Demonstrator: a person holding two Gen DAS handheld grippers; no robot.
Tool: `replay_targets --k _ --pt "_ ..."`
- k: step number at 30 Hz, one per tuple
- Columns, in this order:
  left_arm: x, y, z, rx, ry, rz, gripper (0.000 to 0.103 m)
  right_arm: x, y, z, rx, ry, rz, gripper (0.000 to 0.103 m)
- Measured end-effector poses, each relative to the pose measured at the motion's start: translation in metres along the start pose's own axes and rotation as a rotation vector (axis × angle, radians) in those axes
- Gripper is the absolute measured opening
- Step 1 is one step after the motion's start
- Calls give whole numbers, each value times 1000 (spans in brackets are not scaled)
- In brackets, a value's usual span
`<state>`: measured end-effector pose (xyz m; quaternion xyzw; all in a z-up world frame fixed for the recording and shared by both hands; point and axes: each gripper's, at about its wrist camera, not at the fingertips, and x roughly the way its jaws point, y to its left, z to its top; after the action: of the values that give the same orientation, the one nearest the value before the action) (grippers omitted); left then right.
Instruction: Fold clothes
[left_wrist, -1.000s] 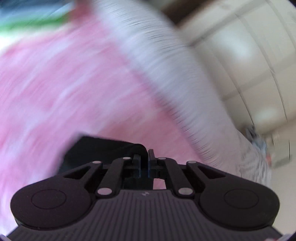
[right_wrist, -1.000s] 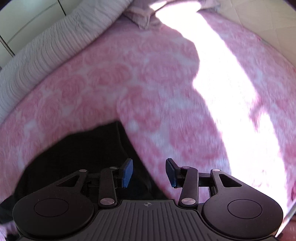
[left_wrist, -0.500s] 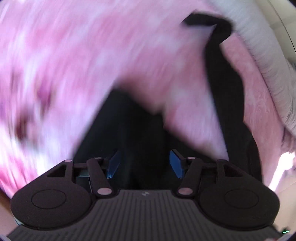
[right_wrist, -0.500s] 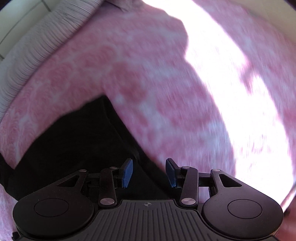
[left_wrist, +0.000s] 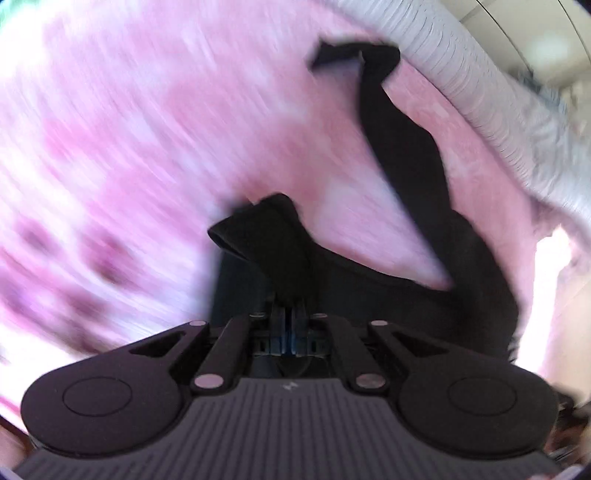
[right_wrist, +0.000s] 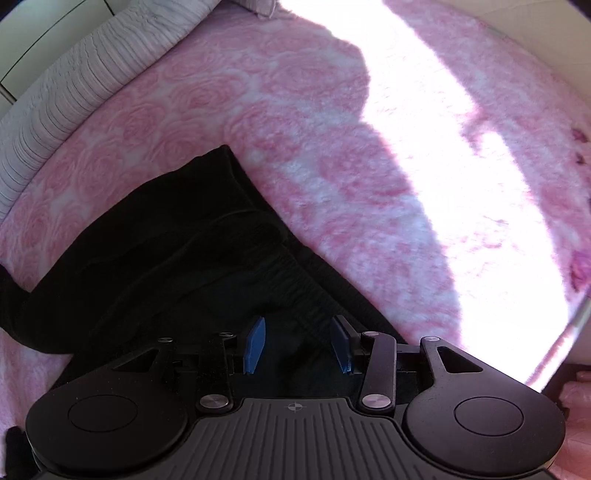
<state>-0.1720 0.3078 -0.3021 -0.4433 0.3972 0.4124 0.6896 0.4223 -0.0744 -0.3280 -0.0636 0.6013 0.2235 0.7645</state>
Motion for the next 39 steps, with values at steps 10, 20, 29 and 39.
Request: replay_targets --k 10,20,29,39 --pt "-52 159 -30 -205 -42 325 22 -18 -5 -60 35 13 -27 43" --pt "20 139 -77 -602 -134 25 29 -14 -65 -69 273 4 28 46" --pt "35 117 -58 -383 -114 122 0 -6 -108 -64 371 -82 131 54" --pt "-18 109 -40 -62 -190 171 0 -35 -103 -46 171 -165 123 9"
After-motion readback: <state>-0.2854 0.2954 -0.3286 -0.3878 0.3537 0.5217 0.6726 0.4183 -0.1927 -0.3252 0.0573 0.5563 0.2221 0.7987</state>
